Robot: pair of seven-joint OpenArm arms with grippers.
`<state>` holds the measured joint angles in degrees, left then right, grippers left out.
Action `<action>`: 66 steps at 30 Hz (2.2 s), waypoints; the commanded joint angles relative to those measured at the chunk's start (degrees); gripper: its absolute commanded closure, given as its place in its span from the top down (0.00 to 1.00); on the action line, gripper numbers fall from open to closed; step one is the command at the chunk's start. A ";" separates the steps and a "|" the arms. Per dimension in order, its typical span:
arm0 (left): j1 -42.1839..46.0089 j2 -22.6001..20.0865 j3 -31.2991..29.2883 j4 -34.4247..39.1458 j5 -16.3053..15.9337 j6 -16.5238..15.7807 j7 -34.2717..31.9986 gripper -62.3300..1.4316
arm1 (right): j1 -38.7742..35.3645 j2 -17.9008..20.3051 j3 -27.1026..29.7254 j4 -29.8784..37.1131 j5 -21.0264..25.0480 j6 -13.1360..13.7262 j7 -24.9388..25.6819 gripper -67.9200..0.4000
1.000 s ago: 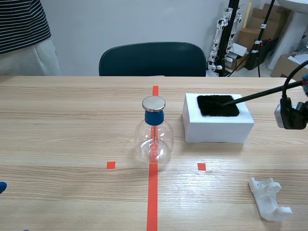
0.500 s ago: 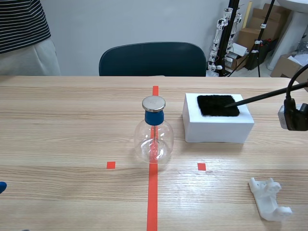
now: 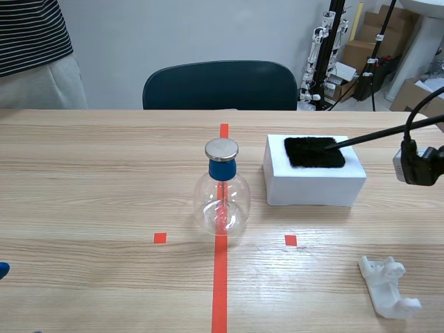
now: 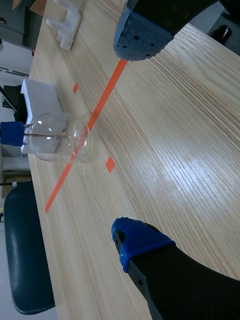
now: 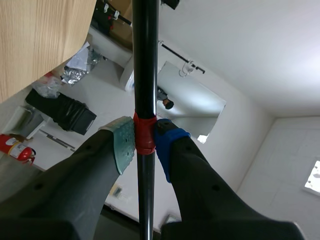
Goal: Do the electroscope experiment. rub the rod on the fur
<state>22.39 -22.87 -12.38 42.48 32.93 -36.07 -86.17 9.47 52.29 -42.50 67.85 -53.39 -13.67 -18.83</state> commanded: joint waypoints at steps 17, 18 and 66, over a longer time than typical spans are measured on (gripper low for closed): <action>0.31 -0.17 -0.07 0.66 -0.72 -0.04 -2.86 1.00 | 0.70 2.25 0.37 1.31 1.11 -0.39 6.19 0.01; 0.31 -0.17 -0.07 0.66 -0.72 -0.04 -2.86 1.00 | 0.72 1.77 0.37 1.31 0.87 -0.39 7.85 0.01; 0.31 -0.17 -0.07 0.66 -0.72 -0.04 -2.86 1.00 | 0.68 2.95 0.37 0.74 3.10 0.07 2.89 0.01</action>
<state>22.37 -22.87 -12.38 42.48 32.93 -36.07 -86.17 9.45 53.54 -42.50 68.75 -49.89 -13.04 -15.51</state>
